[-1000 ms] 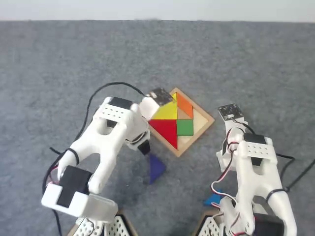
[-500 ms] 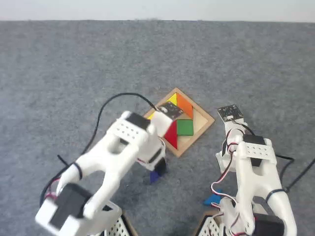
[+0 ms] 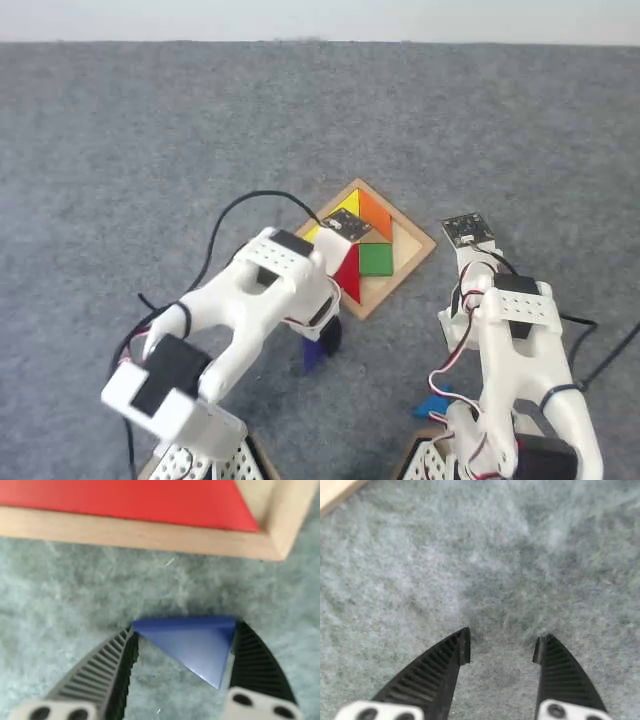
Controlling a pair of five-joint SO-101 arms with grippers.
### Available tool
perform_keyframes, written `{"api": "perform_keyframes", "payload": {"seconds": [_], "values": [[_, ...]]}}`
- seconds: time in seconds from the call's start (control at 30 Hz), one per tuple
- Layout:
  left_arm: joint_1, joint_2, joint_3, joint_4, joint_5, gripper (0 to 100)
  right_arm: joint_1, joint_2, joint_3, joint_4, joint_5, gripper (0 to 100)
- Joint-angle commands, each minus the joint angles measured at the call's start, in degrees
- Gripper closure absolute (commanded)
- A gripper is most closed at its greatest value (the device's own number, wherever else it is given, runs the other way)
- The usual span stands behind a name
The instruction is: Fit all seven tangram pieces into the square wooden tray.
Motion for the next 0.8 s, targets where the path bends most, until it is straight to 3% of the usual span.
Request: {"api": "perform_keyframes", "payload": {"seconds": [0.0, 0.2, 0.37, 0.6, 0.77], "values": [[-0.4, 4.6, -5.1, 2.0, 0.6, 72, 0.7, 0.1, -0.4, -0.9, -0.7, 77.2], [-0.6, 4.6, -5.4, 2.0, -0.2, 88, 0.7, 0.1, -0.4, -0.9, -0.7, 77.2], [-0.5, 4.6, -5.5, 2.0, -0.3, 96, 0.7, 0.1, -0.4, -0.9, -0.7, 77.2], [-0.9, 4.6, -7.8, 2.0, -0.3, 99, 0.7, 0.1, -0.4, -0.9, -0.7, 77.2], [-3.0, 4.5, -10.6, 4.7, -0.3, 95, 0.8, 0.1, -0.4, -0.9, -0.7, 77.2]]}}
